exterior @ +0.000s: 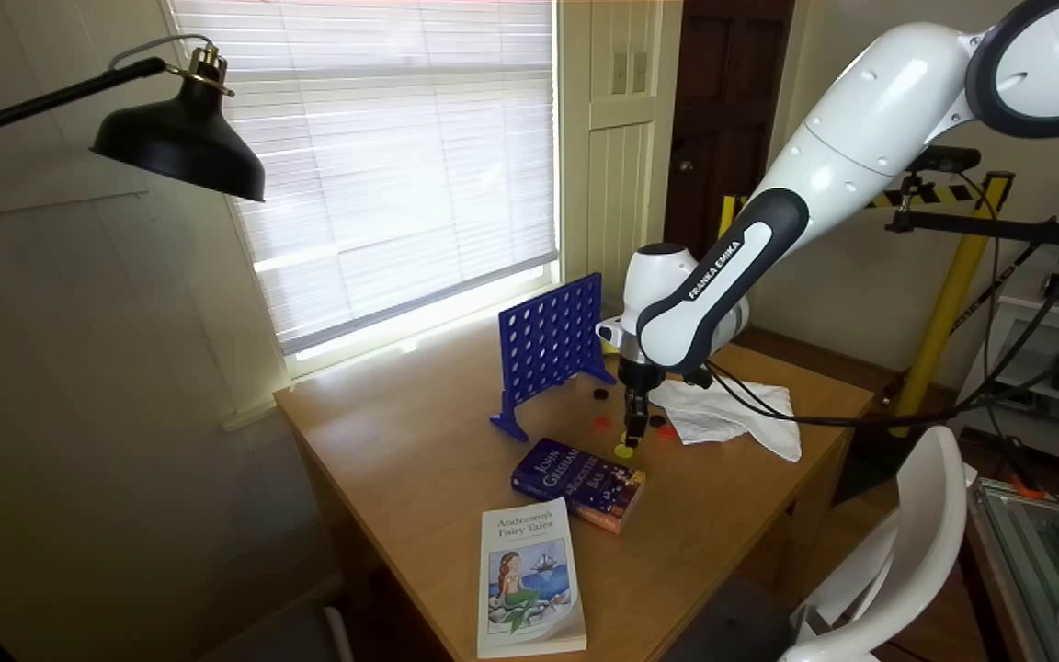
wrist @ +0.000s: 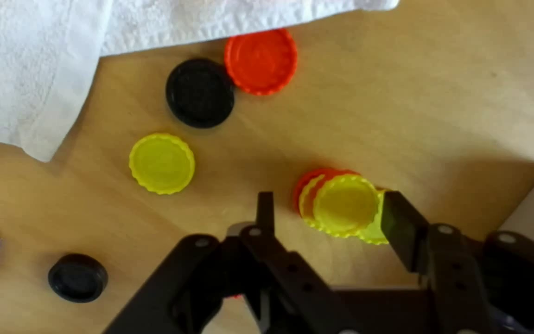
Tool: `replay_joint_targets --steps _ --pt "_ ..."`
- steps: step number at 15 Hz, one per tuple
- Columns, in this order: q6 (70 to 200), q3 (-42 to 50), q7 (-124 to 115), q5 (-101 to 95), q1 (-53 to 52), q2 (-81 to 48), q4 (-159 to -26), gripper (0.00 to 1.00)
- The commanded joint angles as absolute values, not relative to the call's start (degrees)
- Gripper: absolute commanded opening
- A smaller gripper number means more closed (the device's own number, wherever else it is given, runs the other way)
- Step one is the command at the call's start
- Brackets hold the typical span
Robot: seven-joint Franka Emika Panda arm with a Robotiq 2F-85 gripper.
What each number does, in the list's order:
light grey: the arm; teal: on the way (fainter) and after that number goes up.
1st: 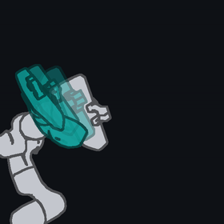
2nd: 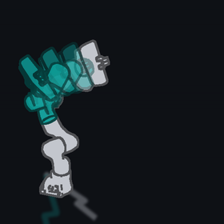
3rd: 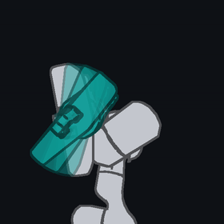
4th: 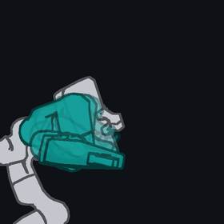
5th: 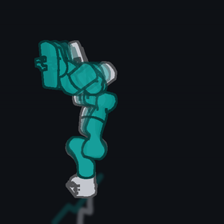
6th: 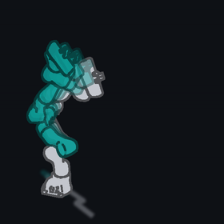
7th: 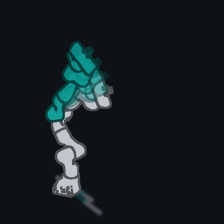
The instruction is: Put one yellow disc on the stacked discs
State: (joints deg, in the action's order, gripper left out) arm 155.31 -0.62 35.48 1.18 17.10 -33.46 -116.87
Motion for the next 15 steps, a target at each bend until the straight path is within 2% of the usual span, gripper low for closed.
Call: replay_joint_targets --steps 1,15 --pt "157.2 -1.1 35.0 -0.2 17.7 -33.5 -118.0 0.6" --pt "158.2 -0.7 33.9 -0.4 17.5 -34.0 -117.6 0.54"
